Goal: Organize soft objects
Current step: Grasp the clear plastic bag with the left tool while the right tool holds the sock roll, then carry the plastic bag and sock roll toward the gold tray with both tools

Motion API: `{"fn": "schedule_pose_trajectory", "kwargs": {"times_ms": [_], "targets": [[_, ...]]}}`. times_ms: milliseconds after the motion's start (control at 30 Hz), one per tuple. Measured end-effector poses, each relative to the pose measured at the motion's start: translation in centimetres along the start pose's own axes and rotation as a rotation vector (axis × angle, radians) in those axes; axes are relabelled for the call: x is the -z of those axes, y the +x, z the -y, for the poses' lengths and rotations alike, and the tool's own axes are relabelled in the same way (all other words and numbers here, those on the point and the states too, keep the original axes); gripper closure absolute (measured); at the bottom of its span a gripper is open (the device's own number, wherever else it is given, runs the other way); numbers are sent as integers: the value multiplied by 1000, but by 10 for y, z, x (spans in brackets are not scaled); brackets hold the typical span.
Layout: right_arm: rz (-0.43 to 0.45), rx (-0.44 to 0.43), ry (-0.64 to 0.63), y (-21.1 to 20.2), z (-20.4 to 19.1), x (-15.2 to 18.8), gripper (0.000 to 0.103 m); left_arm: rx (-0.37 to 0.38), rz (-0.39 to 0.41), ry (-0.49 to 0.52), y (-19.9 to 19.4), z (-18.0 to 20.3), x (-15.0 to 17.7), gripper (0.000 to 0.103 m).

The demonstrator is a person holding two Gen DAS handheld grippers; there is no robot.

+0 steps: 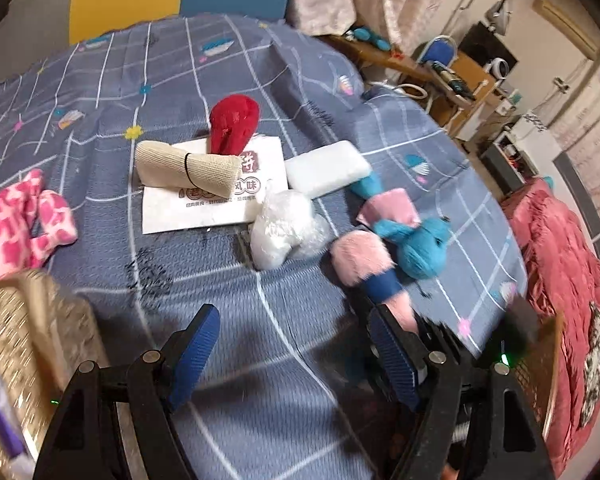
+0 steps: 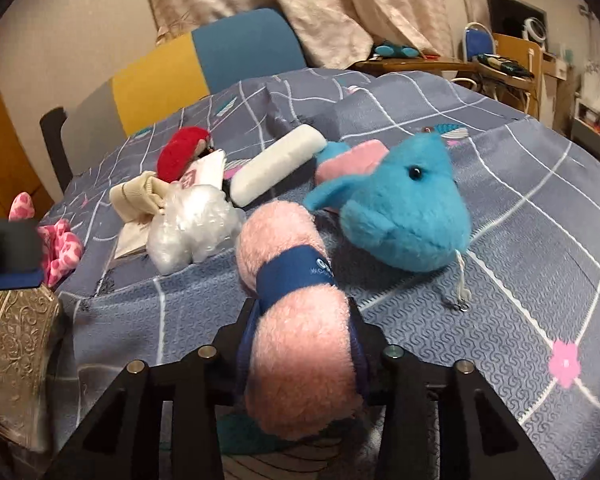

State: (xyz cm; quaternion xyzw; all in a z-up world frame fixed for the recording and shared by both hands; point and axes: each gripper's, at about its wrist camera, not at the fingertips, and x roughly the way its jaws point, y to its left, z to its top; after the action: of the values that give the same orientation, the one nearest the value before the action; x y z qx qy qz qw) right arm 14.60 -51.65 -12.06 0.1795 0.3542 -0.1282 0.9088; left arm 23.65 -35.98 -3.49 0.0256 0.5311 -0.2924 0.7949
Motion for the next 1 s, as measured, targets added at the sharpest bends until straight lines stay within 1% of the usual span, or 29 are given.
{"fn": "schedule_pose_trajectory", "kwargs": {"times_ms": [67, 200, 300, 400, 433, 467, 533, 567, 633, 767, 933, 1000], "targets": [[12, -2, 13, 1, 3, 3, 64, -13, -4, -4, 14, 1, -9, 25], [31, -35, 51, 0, 12, 6, 64, -39, -4, 0, 41, 4, -28, 25], [42, -31, 48, 0, 11, 7, 64, -37, -2, 13, 57, 8, -40, 25], [46, -37, 53, 4, 10, 9, 64, -64, -13, 40, 71, 12, -46, 25], [47, -38, 54, 4, 10, 9, 64, -79, -26, 42, 77, 11, -47, 30], [48, -41, 56, 3, 11, 11, 64, -79, -34, 37, 82, 9, -47, 42], [48, -41, 57, 3, 13, 11, 64, -75, -67, 17, 91, 4, -44, 55], [48, -40, 56, 3, 12, 11, 64, -72, -79, 6, 95, 1, -43, 58], [48, -37, 53, 3, 12, 12, 64, -61, -71, -9, 94, -4, -39, 63], [49, -34, 51, 3, 11, 13, 64, -77, -54, -6, 84, -4, -34, 72], [48, -30, 48, 4, 10, 12, 64, -83, -18, 5, 67, -3, -21, 77], [48, -29, 47, 4, 10, 12, 64, -77, -10, -2, 59, -5, -16, 78]]}}
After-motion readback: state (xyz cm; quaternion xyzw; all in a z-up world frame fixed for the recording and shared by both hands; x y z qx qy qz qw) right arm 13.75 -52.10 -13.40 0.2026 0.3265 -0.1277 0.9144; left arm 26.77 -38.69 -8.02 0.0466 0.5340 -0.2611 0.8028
